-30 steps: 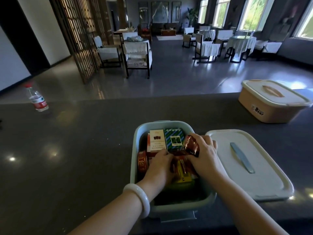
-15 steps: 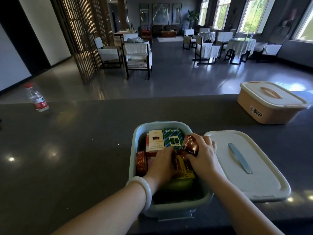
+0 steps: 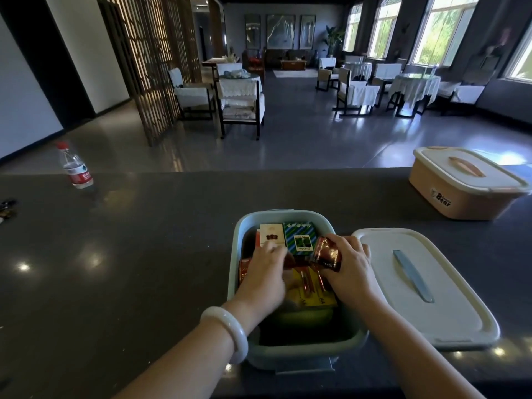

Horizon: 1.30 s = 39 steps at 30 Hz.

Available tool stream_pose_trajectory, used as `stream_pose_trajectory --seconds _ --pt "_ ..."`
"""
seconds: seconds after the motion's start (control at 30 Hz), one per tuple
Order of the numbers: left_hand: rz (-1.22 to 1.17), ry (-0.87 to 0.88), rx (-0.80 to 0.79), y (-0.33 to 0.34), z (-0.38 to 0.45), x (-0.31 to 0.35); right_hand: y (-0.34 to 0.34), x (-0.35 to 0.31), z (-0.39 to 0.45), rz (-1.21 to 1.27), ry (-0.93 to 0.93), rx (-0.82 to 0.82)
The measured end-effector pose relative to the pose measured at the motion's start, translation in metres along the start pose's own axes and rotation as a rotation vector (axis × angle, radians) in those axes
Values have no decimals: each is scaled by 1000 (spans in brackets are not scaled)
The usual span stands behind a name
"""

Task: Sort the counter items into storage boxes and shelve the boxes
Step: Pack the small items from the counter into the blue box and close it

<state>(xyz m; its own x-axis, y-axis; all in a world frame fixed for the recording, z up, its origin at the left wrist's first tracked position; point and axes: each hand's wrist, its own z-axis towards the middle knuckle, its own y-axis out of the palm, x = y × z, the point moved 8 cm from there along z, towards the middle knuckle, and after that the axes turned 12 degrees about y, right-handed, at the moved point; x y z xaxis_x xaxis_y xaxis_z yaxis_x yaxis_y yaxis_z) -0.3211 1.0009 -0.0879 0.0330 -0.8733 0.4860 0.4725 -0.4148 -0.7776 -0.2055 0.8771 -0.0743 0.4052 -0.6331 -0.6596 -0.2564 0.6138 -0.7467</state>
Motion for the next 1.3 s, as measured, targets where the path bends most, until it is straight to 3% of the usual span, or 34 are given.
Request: stream_pose_trajectory --seconds 0.13,0.27,0.4,0.53,0.67,1.3 --pt "148 -14 163 -42 -9 -12 3 -1 0 -12 -30 -39" --pt "226 -115 107 -47 -24 -32 11 -9 0 -39 -94 -124" --pt "181 -106 132 -43 -32 -31 32 -28 -6 -90 -231 -288" --pt "-70 -248 235 -45 -40 -40 59 -41 -15 -118 -323 -383" --pt "-235 -353 243 -38 -45 -51 74 -42 -12 -211 -321 -316" --pt "-232 -372 234 -33 -46 -57 84 -37 -10 -258 -299 -228"
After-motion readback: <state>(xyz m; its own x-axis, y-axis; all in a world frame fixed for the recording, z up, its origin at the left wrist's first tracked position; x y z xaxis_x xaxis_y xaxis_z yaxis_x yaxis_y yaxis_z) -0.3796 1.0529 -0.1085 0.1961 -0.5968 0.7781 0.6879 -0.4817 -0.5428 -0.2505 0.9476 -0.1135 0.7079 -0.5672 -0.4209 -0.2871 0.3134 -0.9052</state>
